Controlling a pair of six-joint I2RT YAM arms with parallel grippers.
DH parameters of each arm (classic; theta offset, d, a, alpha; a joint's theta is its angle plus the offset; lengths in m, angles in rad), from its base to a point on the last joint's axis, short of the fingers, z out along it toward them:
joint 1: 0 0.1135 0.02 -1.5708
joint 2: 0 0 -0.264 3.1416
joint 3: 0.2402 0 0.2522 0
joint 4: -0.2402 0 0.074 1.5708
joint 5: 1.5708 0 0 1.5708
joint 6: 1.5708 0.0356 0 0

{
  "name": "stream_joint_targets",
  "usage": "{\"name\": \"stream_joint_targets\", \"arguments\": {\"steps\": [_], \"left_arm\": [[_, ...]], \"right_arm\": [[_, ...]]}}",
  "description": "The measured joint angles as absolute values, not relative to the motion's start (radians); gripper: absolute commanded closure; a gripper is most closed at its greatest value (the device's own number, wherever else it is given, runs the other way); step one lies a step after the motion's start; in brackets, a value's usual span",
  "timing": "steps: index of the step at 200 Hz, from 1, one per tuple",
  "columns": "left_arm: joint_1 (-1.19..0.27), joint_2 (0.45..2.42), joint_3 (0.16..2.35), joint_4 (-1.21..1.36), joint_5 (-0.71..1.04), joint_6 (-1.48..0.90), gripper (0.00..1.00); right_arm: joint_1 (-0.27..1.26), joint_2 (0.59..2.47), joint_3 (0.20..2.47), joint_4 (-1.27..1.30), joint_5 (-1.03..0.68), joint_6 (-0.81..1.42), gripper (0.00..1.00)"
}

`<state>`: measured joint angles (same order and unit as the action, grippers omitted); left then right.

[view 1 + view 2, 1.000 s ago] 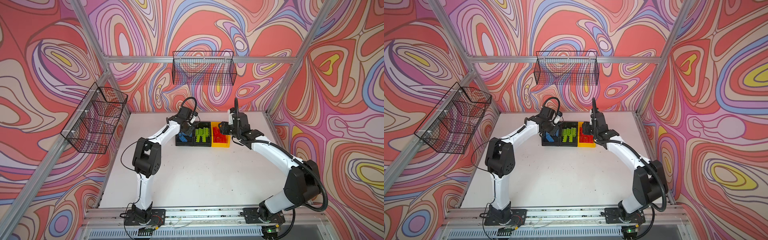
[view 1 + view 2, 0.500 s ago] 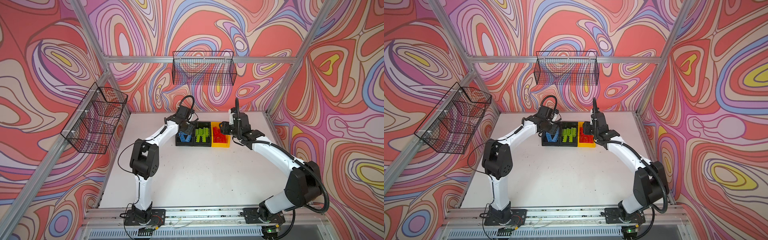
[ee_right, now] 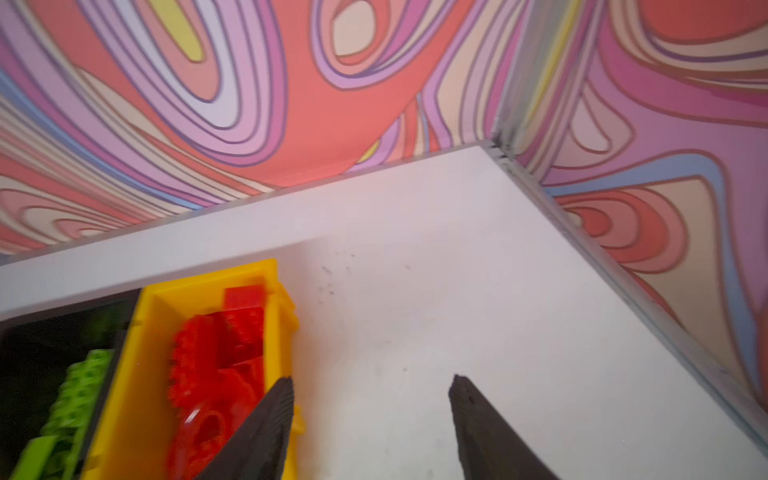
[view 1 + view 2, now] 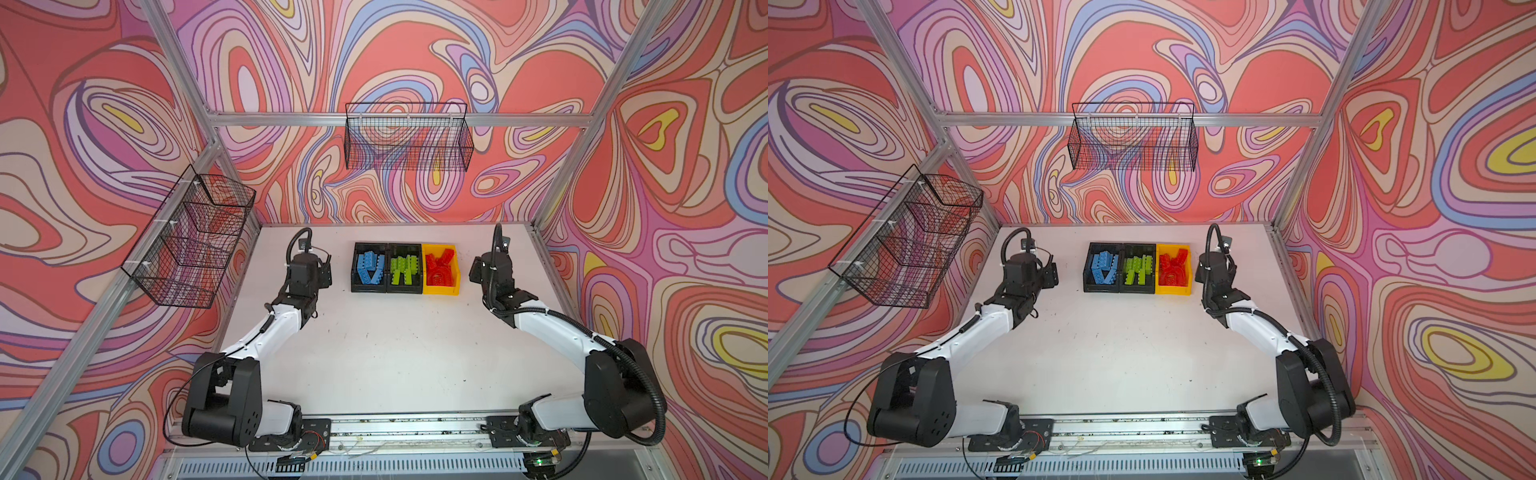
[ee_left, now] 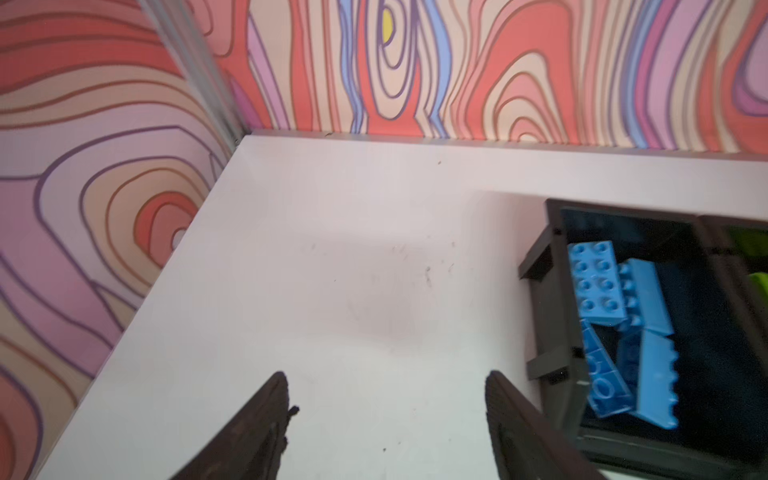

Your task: Sort the legos into containers by color

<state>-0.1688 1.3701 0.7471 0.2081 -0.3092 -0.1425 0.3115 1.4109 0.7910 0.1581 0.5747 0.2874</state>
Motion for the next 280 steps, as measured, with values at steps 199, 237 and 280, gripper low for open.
{"name": "stream_joint_targets", "arguments": {"steps": [199, 237, 280], "left_arm": [[-0.160, 1.419, 0.384, 0.691, -0.497, -0.032, 0.19], [-0.121, 1.498, 0.393, 0.757, -0.421, -0.018, 0.12], [-0.046, 1.533, 0.390, 0.830, -0.261, -0.022, 0.00]], "right_arm": [[0.069, 1.687, 0.382, 1.069, 0.336, 0.069, 0.33], [0.062, 1.699, 0.370, 1.118, 0.268, 0.064, 0.32], [0.061, 1.699, 0.382, 1.112, 0.196, 0.046, 0.31]]}}
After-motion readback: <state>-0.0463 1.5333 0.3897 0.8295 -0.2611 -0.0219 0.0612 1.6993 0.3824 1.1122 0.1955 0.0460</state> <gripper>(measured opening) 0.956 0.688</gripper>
